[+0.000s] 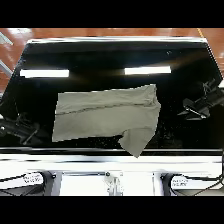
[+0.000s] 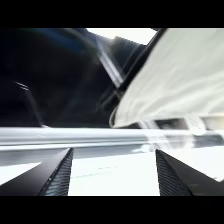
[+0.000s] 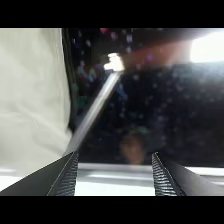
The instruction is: Fold the shirts.
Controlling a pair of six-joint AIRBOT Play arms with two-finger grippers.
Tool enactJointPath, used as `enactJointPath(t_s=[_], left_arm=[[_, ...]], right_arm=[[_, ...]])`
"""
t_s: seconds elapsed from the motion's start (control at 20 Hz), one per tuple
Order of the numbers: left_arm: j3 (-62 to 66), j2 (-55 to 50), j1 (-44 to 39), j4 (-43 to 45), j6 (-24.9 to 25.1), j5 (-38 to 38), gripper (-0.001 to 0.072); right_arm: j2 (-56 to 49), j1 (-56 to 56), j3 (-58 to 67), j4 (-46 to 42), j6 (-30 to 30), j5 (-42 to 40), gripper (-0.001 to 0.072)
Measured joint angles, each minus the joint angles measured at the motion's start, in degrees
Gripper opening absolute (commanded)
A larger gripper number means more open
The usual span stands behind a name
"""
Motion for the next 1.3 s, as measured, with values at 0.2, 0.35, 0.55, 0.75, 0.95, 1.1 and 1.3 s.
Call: enactJointPath(t_s=[0.2, 0.35, 0.55, 0.75, 0.95, 1.1, 1.3], left_arm=[[-6.43, 1.51, 2.69, -6.54, 3.61, 5.03, 0.0599], [-7.98, 1.36, 2.12, -10.58, 5.03, 8.48, 0.0598], [-8.61, 0.04, -1.51, -13.51, 5.11, 11.23, 0.0409], [-8.83, -0.76, -5.79, -13.55, 3.54, 16.87, 0.0038], [-8.81, -0.20, -7.58, -13.49, 3.39, 17.53, 0.0037], [-8.52, 1.90, -7.91, -12.83, 4.04, 17.73, 0.0037], [-8.26, 4.55, -8.17, -13.31, 4.46, 16.63, 0.0037]], right_arm=[[1.49, -1.84, -4.42, 5.14, -0.35, -2.99, 0.0584], [1.77, -1.97, -5.53, 6.93, -0.42, -4.98, 0.0584], [1.90, -2.12, -6.01, 7.39, -0.44, -6.27, 0.0584], [1.95, -2.08, -6.93, 7.69, -1.31, -6.05, 0.0585], [1.95, 0.87, -13.20, 6.95, -5.90, -4.55, 0.0584], [1.95, 5.51, -19.47, 6.69, -8.52, -7.76, 0.0581], [1.97, 10.69, -26.25, 8.04, -9.46, -15.06, 0.0545]])
